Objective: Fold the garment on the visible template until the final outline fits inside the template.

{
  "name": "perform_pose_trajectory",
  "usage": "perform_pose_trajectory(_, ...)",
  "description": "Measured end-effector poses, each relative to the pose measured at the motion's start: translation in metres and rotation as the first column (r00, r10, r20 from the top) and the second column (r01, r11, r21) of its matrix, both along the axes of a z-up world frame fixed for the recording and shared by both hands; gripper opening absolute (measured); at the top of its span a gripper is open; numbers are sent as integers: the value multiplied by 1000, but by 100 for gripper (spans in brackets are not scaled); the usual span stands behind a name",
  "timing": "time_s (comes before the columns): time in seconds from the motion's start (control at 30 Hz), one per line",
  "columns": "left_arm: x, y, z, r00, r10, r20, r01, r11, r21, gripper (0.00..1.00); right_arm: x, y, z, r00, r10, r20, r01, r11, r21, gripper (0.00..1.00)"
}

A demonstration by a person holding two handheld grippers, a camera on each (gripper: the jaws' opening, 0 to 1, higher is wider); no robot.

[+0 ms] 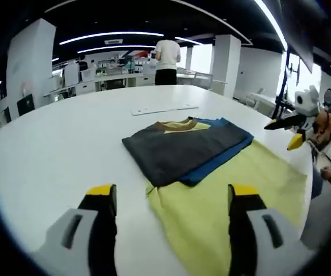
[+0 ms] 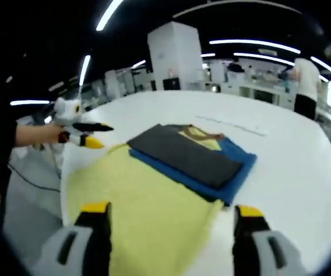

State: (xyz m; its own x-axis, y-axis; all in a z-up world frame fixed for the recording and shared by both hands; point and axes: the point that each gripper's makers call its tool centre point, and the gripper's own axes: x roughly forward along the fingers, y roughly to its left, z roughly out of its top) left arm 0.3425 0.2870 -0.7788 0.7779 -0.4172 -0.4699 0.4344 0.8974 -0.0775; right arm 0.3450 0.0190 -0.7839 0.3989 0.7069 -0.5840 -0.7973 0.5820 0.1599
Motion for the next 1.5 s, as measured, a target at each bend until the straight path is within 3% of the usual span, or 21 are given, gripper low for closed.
perform_pose_trajectory(0.13, -18, -9, 5, 999, -50, 3, 50, 999, 4, 87, -17, -1, -1, 999, 52, -13, -52, 999, 0, 95)
perform_pose_trajectory(0.27, -36, -19, 9, 994, -105, -3, 105, 994, 11, 93, -43, -6, -8, 990, 140, -26, -141, 988, -61, 98)
perform_pose_trajectory(0.37, -53, -26, 4, 988, -154, -21, 155, 987, 33, 95, -60, -8, -9, 984, 173, -47, -176, 983, -58, 98)
perform_pose_trajectory(0.5, -72, -35, -5, 975, -214, -54, 216, 975, 47, 93, -79, -12, -11, 975, 213, -60, -217, 973, -79, 98)
perform_pose_trajectory(0.77, -104, -49, -11, 950, -298, -95, 299, 954, 2, 85, -104, -20, -21, 962, 253, -99, -263, 959, -109, 94)
perform_pose_trajectory(0.97, -127, -62, -22, 917, -372, -143, 377, 926, 4, 78, -120, -24, -29, 951, 288, -108, -301, 944, -136, 86)
perform_pose_trajectory(1.07, -134, -64, -23, 909, -389, -149, 389, 921, -27, 70, -121, -27, -34, 947, 302, -105, -316, 936, -154, 80)
perform_pose_trajectory(1.33, -153, -58, -41, 875, -433, -214, 452, 891, 46, 63, -129, -40, -49, 937, 334, -97, -348, 912, -217, 64)
perform_pose_trajectory(1.5, -158, -54, -51, 867, -438, -240, 467, 881, 80, 58, -132, -42, -55, 932, 350, -94, -363, 900, -243, 56)
